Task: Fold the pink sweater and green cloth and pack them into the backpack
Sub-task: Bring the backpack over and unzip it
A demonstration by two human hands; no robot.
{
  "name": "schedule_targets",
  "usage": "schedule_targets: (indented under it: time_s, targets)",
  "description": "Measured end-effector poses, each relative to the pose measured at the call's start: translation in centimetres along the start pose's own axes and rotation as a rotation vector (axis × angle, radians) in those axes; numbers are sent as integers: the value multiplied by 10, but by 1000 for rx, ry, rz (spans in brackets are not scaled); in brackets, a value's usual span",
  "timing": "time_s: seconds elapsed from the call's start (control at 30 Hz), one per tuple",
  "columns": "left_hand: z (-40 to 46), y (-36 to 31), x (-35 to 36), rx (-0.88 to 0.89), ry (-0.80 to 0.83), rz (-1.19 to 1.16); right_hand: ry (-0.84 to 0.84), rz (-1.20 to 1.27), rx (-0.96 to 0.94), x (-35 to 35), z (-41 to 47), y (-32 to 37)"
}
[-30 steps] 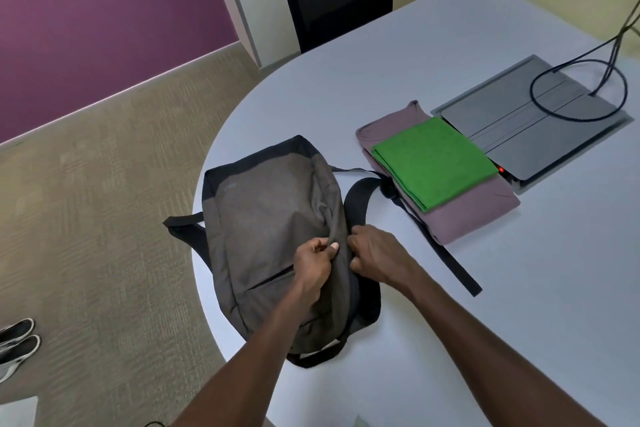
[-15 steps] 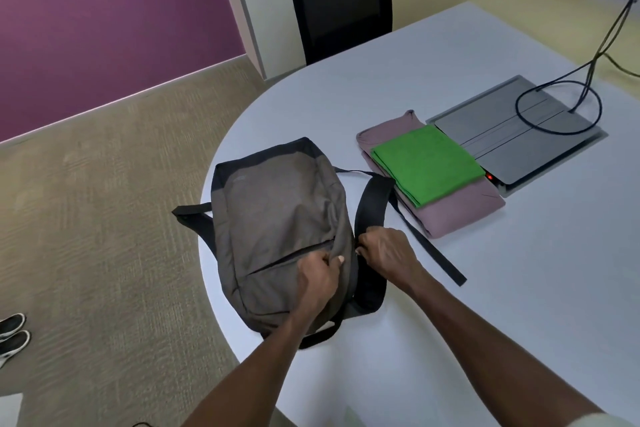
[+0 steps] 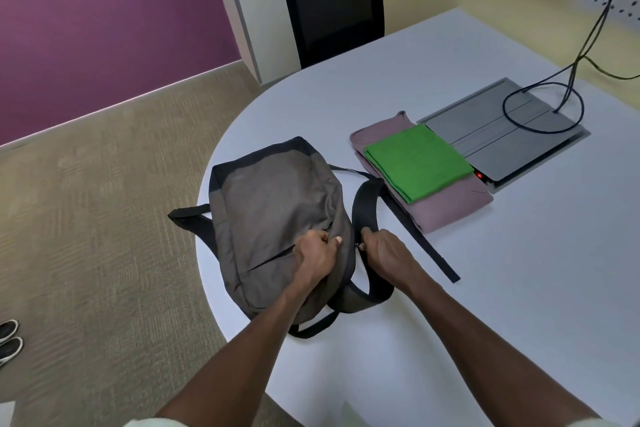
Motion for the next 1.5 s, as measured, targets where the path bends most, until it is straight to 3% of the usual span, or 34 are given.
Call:
schedule_targets:
  time_s: [0.4,0.47,0.6,0.67,0.83,1.2,1.4,1.5]
  targets:
    - [3,4,1,-43,3,28,112,134,169,5,-8,-3]
    - [3,3,3,-43,11,24,146,227,236,14,-20,-3]
    - [3,4,4,-54,15,-7,17,630,480,9,-39,-23]
    - [4,5,5,-50,17,-11,-27,678,522,3,-43,-29]
    - [4,5,5,-57,24,-20,-12,513,400,-3,-33,-24]
    - [23,-16,-17,-5,11,36,119,20,-296,19,-71,95]
    - [12,-2,-9,-10,16,-99,90,113,-191,23,-61,93]
    - [-11,9,9,89,162,-71,58,143,-142,24,-62,84]
Point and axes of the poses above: each hand's wrist, its own z-axis towards the middle knuckle, its own x-axis out of the palm, y = z × x, the point moved 9 cm from there along z, towards the middle knuckle, and after that the axes turned 2 degrees about x, right-handed, at the moved point
